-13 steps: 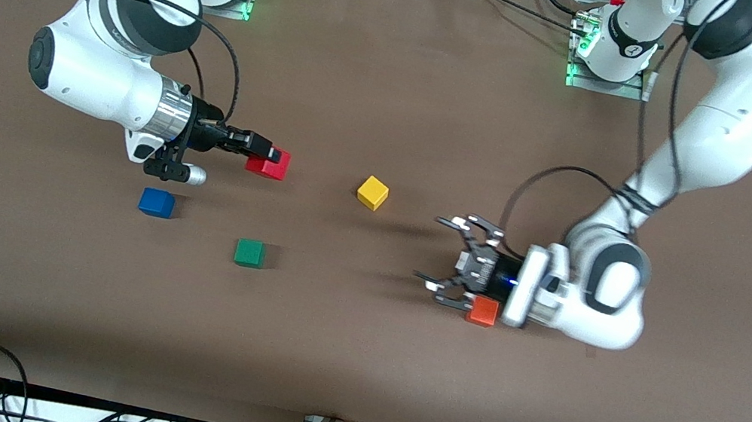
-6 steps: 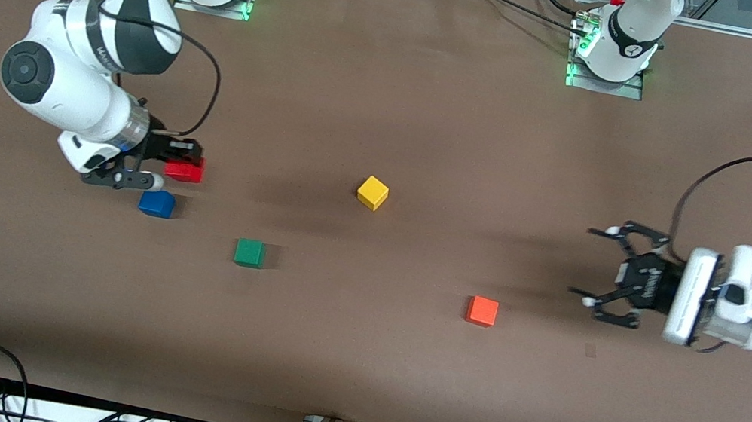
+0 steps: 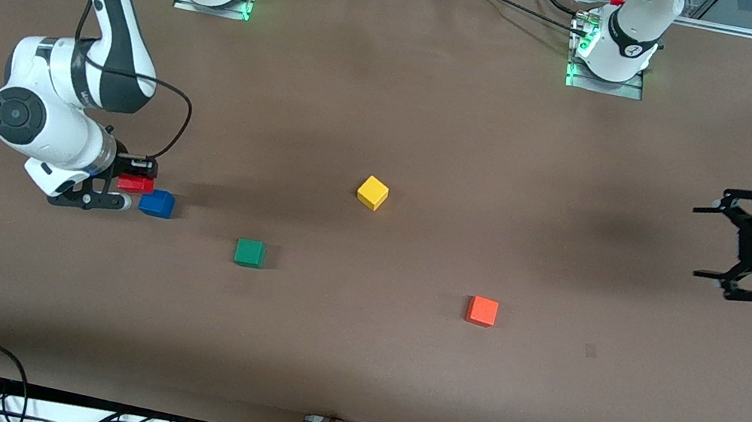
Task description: Pass red block to right arm, stack on blue
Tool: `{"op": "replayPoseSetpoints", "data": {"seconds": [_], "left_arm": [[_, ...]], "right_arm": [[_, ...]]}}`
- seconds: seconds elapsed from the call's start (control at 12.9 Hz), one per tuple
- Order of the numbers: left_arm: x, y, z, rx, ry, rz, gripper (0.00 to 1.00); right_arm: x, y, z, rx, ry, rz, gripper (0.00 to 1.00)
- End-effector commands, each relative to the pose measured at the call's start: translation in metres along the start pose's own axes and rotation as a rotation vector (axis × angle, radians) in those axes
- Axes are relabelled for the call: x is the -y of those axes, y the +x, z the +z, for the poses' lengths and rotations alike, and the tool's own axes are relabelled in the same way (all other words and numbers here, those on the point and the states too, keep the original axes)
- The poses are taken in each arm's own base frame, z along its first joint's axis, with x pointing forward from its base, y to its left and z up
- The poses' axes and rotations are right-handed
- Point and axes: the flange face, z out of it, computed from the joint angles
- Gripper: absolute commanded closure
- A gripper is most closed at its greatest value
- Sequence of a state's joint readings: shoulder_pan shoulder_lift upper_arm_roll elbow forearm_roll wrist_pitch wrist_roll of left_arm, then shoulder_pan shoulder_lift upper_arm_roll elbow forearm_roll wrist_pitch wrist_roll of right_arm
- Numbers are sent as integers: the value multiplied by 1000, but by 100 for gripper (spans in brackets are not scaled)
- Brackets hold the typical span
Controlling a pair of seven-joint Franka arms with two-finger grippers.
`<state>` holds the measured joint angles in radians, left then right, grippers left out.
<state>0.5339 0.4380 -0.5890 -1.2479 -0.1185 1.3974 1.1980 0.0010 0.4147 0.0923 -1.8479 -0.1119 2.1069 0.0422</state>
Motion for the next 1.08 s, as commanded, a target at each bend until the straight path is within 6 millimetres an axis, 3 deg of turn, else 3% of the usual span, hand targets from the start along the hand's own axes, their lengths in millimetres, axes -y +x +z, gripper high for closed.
{"op": "replayPoseSetpoints", "data": {"seconds": [0.0, 0.23, 0.46, 0.62, 0.77, 0.93, 1.0], "left_arm": [[-32, 12, -17, 141, 88, -153, 0], [-78, 51, -26, 205, 145, -315, 0], [-144, 108, -16, 253, 246, -540, 0], [-170, 125, -9, 261, 301, -674, 0], [-174, 121, -12, 254, 322, -714, 0], [-169, 103, -28, 209, 361, -755, 0], [-162, 90, -33, 183, 379, -782, 0]], "right_arm": [[-8, 13, 6, -40, 4, -4, 95], [-4, 15, 18, -40, 32, 21, 94], [-3, 15, 20, -39, 49, 31, 94], [-2, 16, 23, -35, 50, 33, 90], [0, 15, 32, -28, 56, 35, 90], [1, 15, 35, -36, 57, 33, 89], [0, 15, 37, -32, 58, 37, 75]]}}
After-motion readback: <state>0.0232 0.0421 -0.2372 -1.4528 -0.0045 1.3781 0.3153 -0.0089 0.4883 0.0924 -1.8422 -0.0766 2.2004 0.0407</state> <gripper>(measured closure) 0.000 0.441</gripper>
